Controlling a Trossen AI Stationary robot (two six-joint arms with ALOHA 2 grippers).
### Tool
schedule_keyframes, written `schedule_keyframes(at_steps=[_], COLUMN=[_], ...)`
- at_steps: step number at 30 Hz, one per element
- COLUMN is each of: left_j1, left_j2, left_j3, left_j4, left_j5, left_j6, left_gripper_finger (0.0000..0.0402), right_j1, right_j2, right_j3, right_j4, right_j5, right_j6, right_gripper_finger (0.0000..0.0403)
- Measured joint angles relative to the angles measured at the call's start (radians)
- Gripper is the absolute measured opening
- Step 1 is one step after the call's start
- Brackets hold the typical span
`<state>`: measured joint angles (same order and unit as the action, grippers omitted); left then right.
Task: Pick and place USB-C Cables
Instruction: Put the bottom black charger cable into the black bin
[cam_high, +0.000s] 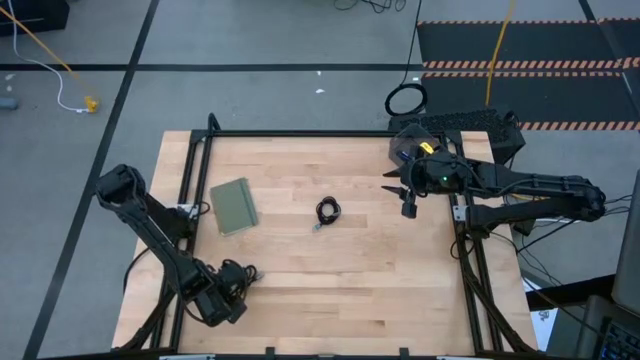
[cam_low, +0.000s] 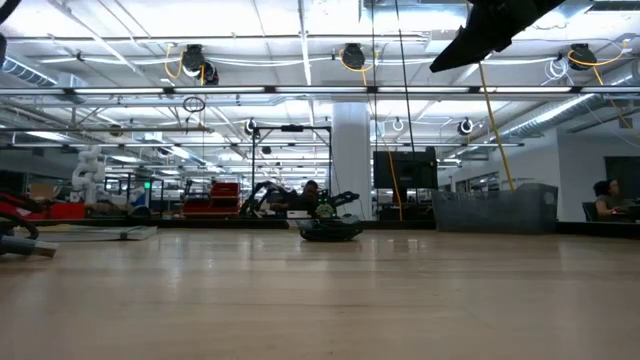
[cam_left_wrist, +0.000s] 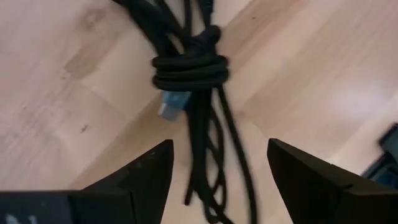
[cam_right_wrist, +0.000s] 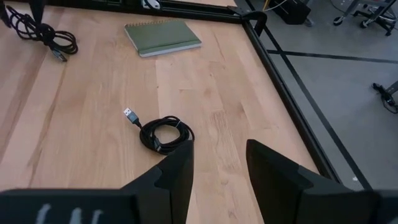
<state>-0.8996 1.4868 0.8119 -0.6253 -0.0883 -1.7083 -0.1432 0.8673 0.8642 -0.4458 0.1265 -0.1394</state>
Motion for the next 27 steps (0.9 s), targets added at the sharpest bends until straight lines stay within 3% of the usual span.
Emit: schedule_keyframes(at_steps=[9,18,27], left_j1=[0.001,0.003,0.015], left_j2=[0.000,0.000,-0.002], left_j3=[-0.105,-0.105,-0.101], left_j4=[0.164,0.166,0.164], left_j5=[-0.001,-0.001,0.001], left_j6=[0.004,0.028,0.052], left_gripper_finger=[0.0189,0.0081,0.0021], right_j1=[0.000,0.000,0.000], right_j2=[0.000,0.000,0.000], right_j3=[0.000,0.000,0.000], right_j4=[0.000,0.000,0.018], right_j5=[0.000,0.000,-0.001], right_j6=[0.000,0.005,0.005], right_gripper_finger=[0.0139,0.0139,0.0139])
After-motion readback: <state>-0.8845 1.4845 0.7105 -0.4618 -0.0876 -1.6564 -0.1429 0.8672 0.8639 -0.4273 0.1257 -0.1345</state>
